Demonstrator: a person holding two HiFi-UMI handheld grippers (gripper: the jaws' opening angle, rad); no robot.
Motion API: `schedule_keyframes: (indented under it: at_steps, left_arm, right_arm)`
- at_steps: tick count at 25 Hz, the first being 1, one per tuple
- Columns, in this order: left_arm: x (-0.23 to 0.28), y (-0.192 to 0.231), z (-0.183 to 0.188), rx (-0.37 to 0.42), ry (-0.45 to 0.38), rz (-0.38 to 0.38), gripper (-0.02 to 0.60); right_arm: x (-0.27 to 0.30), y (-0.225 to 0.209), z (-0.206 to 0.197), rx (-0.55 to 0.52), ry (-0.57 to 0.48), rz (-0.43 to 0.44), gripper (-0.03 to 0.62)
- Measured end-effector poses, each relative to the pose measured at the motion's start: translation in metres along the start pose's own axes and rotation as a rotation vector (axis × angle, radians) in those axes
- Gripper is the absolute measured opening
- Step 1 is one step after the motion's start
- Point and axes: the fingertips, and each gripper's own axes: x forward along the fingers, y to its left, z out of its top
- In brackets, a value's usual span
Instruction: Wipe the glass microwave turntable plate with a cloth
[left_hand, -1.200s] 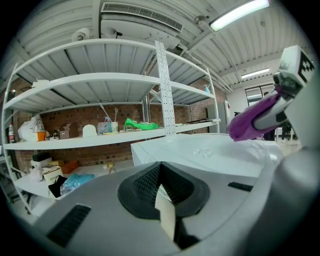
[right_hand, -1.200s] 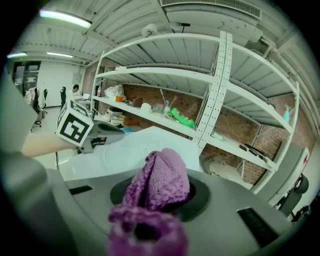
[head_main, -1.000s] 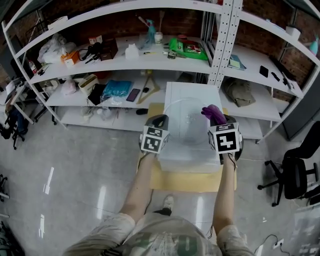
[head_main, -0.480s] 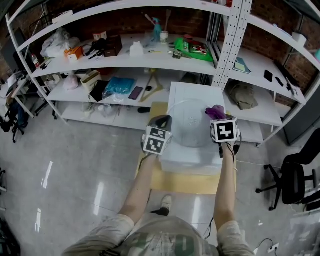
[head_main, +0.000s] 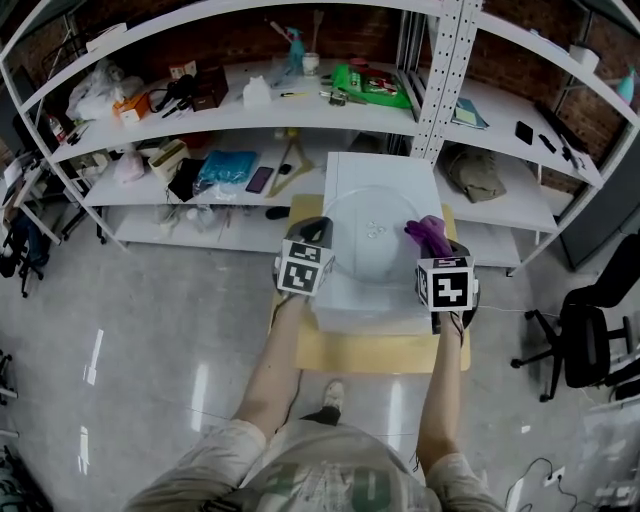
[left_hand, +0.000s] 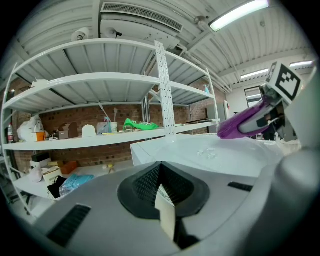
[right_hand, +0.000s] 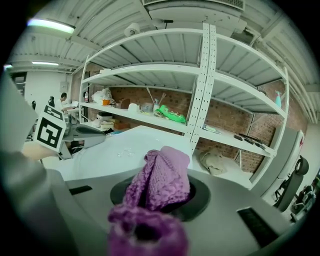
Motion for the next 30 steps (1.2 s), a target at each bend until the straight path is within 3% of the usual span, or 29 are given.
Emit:
schedule_keyframes:
  at_steps: [19,30]
  left_arm:
    - [0.003,0.0,0.003,-0.003,-0.003,0.007,0.0]
    - [-0.024,0.004,0.051,0.013,-0.144,0.061,0.002]
  right_arm:
    - [-0.016,0.003,-0.006,-0.012,-0.023,-0.006,0.054]
    - [-0.023,0.007,-0.003,-0.019,-0.064,-0.012,0.054]
